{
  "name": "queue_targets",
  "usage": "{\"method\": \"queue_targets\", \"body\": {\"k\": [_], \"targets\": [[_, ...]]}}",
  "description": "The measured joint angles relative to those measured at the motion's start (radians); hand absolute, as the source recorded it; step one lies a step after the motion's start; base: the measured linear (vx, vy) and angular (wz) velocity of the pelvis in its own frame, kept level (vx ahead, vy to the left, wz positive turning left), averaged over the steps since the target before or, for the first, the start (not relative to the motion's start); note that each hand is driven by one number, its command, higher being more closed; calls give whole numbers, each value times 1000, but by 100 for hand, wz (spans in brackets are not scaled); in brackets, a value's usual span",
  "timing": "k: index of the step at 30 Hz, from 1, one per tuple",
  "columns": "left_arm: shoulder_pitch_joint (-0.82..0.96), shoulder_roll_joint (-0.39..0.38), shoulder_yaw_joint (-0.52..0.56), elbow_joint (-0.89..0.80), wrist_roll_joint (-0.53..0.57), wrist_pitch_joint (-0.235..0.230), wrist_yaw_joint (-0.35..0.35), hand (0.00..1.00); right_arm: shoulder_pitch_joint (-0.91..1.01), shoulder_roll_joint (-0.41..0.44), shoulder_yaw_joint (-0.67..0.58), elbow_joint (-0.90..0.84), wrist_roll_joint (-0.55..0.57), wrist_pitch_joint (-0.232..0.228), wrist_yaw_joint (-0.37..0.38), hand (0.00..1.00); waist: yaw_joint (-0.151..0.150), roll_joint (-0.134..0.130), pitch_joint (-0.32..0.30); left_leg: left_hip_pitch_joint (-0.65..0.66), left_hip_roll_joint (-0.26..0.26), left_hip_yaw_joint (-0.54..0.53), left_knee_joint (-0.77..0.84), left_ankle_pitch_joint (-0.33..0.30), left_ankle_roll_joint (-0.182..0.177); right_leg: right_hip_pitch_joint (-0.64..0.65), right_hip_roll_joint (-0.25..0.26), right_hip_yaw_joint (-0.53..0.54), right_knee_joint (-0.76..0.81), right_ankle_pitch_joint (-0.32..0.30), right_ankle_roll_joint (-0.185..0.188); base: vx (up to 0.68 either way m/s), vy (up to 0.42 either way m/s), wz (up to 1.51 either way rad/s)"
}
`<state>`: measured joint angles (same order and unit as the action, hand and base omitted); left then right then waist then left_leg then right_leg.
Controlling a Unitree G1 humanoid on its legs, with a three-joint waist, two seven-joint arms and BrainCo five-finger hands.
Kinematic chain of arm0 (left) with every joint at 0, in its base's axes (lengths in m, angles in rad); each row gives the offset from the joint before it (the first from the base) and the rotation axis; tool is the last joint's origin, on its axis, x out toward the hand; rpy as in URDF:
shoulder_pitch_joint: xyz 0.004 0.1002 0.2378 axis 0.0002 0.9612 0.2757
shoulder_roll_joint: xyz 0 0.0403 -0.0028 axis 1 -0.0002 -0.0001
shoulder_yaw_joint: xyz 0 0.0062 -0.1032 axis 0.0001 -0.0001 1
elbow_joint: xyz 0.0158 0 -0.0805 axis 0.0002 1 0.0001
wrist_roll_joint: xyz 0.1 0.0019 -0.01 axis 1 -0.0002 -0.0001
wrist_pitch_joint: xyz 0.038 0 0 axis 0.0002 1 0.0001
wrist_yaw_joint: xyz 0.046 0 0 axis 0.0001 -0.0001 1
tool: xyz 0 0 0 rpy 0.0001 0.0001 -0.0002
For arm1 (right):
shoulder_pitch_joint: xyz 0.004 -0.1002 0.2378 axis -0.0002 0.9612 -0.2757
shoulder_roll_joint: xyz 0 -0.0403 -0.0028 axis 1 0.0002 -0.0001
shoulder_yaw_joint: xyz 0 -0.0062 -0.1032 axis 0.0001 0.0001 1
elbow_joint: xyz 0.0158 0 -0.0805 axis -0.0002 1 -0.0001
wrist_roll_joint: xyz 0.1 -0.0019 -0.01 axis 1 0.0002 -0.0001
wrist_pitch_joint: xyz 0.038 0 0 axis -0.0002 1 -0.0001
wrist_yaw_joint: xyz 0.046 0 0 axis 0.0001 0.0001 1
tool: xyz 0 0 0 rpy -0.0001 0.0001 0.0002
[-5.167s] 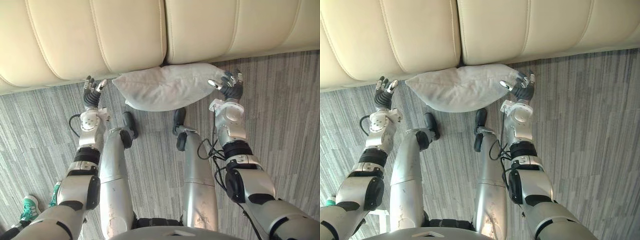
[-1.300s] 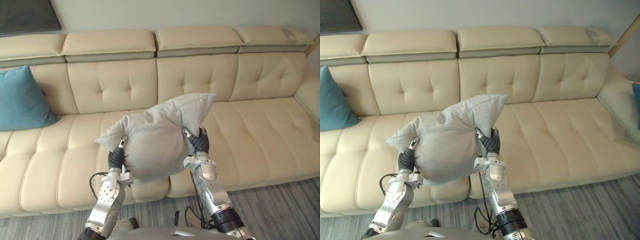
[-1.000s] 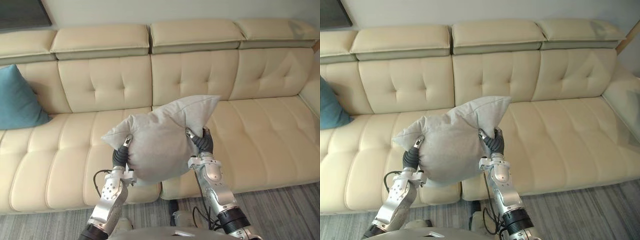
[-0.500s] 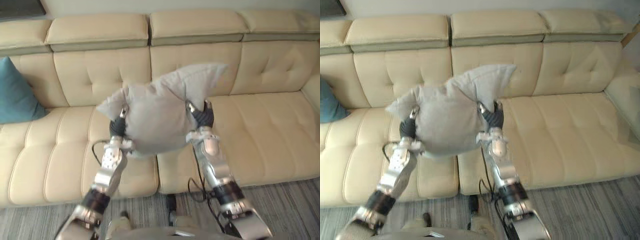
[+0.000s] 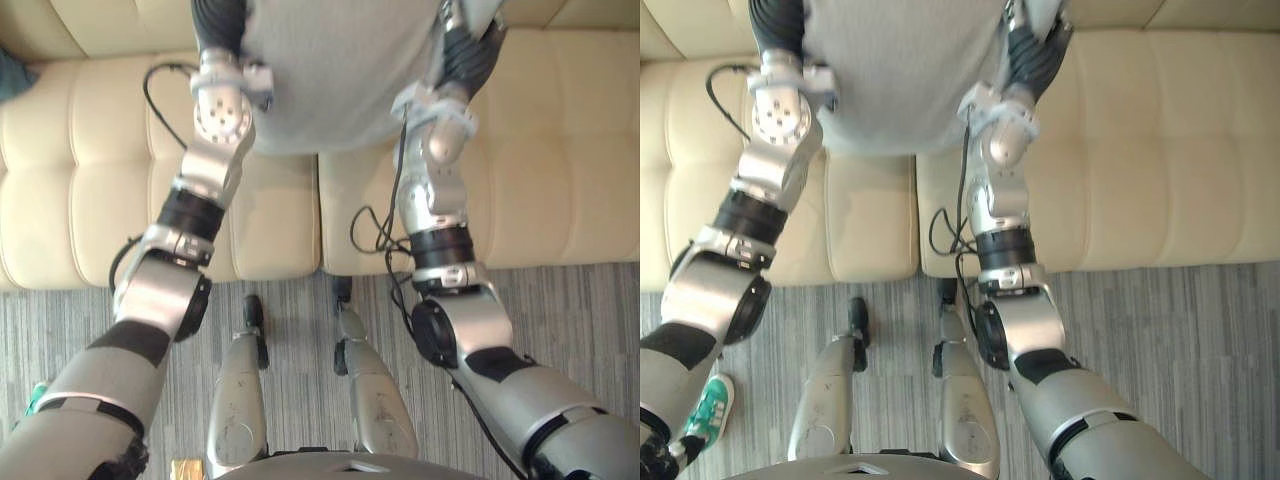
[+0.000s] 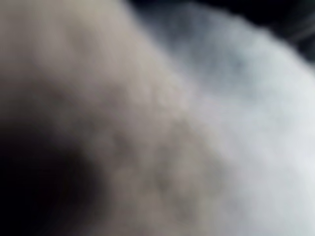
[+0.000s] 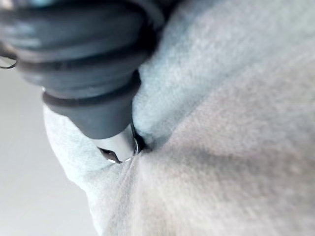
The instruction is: Pick up cushions and gather them together orderly.
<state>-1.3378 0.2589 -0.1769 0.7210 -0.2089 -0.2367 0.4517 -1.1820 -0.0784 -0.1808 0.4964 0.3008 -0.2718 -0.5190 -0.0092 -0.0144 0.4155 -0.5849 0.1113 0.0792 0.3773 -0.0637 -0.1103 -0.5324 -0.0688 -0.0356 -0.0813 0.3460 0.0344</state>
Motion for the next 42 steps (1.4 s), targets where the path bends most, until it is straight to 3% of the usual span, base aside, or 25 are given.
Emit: {"method": "queue_targets", "body": {"k": [2, 8, 9, 15, 23, 27, 36, 39, 42], "targets": [[-93, 7, 20, 40, 7, 1, 0, 100, -99, -2, -25, 51, -2, -14, -26, 100, -1, 0, 3, -71, -12, -1, -8, 20, 2, -74, -10, 0, 0, 15, 0, -45, 42, 15], [-130, -4, 83, 41, 5, 1, -1, 100, -169, -7, -28, 83, -1, -27, -30, 100, 14, 5, 21, -173, -15, -3, -25, 41, 2, -179, -16, 1, 0, 30, 6, -50, 32, 9], [-130, -18, 108, 41, -3, 1, 0, 0, -177, -9, -27, 78, -1, -27, -29, 0, 20, 5, 21, -197, -14, -4, -20, 41, 2, -200, -16, 1, 0, 32, 6, -49, 13, 5], [-123, -93, 262, 2, -74, -5, 3, 0, -221, -12, -16, 20, 5, -30, -35, 0, 41, 5, 21, -292, 2, -12, 25, 33, 3, -262, -7, -4, 0, 42, 11, -65, 12, 5], [-80, -84, 306, -87, -106, -14, 4, 0, -220, -73, 24, -31, 6, -28, -57, 0, 61, 5, 21, -329, 21, -13, 24, 40, -9, -301, 11, -4, 2, 42, 10, -61, -19, -2], [-80, -32, 306, -114, -136, -15, 0, 0, -220, -167, 42, -31, 29, -26, -49, 0, 61, 5, 21, -329, 26, -13, 26, 43, -12, -307, 15, -5, 14, 42, 10, -54, -20, -2], [-59, 218, 324, -121, -223, -39, -78, 0, -220, -378, 63, -8, 189, -26, 60, 0, 68, 5, 21, -304, 30, -14, 55, 41, -10, -273, 16, -5, 33, 40, 9, -72, -18, -1], [41, 272, 359, -181, -244, -53, -96, 0, -183, -442, 62, -14, 224, -27, 78, 0, 71, 4, 20, -285, 33, -13, 60, 36, -3, -250, 17, -8, 33, 23, 10, -65, -38, 0], [250, 304, 431, -287, -249, -68, -110, 0, 7, -488, 57, -166, 243, -29, 99, 0, 71, 4, 20, -245, 40, -12, 56, 23, -1, -204, 23, -9, 23, 8, 13, -39, -40, 0]]}}
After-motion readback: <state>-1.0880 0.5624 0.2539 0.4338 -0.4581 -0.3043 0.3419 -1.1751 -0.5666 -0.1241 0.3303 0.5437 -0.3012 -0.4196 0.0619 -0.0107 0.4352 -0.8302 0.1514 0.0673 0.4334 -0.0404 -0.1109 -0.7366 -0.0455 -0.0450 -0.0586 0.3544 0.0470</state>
